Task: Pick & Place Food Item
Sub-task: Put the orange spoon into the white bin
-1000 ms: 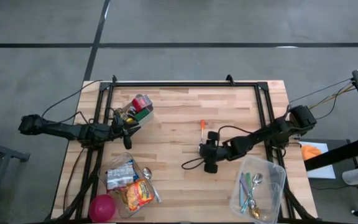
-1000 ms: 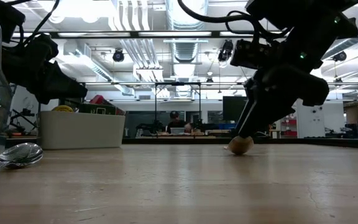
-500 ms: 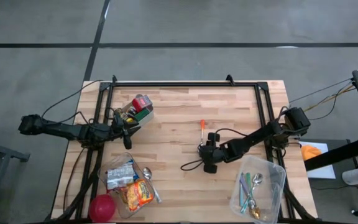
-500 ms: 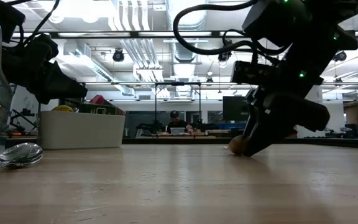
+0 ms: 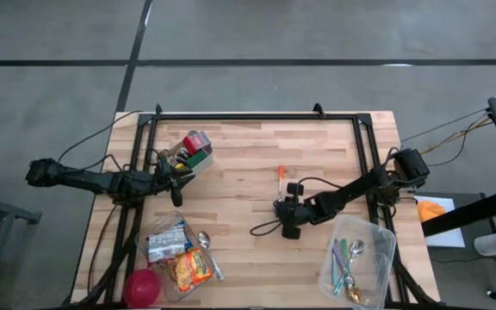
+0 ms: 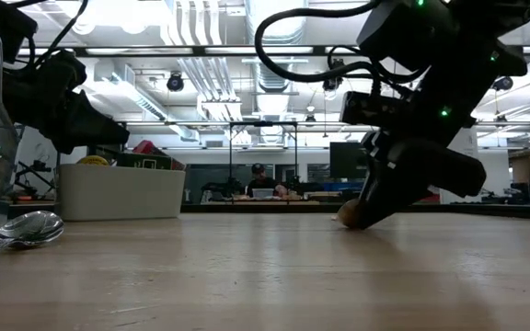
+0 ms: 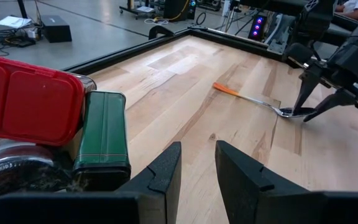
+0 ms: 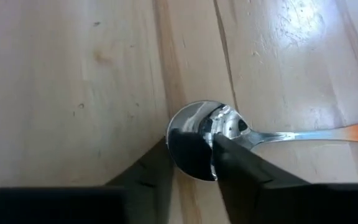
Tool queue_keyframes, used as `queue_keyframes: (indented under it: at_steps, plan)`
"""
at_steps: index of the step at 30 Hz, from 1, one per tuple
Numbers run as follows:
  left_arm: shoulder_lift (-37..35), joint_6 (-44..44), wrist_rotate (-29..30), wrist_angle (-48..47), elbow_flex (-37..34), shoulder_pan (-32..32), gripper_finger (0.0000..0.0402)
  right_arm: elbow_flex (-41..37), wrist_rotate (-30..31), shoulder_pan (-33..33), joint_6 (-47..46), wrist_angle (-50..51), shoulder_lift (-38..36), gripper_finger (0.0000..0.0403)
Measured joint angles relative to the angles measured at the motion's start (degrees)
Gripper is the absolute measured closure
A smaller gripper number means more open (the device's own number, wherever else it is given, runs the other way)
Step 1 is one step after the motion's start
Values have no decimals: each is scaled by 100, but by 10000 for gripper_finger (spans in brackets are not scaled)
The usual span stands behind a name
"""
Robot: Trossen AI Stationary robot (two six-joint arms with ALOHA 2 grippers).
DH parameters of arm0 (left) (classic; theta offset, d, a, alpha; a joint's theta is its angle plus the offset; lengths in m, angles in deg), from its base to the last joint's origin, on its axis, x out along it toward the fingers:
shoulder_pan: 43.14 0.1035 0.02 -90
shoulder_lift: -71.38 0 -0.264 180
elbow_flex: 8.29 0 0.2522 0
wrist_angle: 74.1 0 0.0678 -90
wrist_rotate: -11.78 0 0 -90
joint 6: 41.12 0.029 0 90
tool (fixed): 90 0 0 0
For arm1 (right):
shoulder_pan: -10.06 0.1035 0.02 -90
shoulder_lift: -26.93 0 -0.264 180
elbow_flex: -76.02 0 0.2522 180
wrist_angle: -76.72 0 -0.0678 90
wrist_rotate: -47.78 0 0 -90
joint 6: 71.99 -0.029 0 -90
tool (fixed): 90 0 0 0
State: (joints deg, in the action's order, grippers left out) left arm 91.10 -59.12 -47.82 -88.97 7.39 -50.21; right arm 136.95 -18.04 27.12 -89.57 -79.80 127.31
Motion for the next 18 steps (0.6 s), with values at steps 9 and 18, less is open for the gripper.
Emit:
queue_keyframes:
  at_steps: [9, 18]
  plan:
    - [0, -2, 0, 0, 0, 1, 301, 80, 380, -4, 280, -94, -42, 384]
    - [0, -2, 0, 0, 0, 2, 301, 759, 402, 16, 387, 1073, -101, 383]
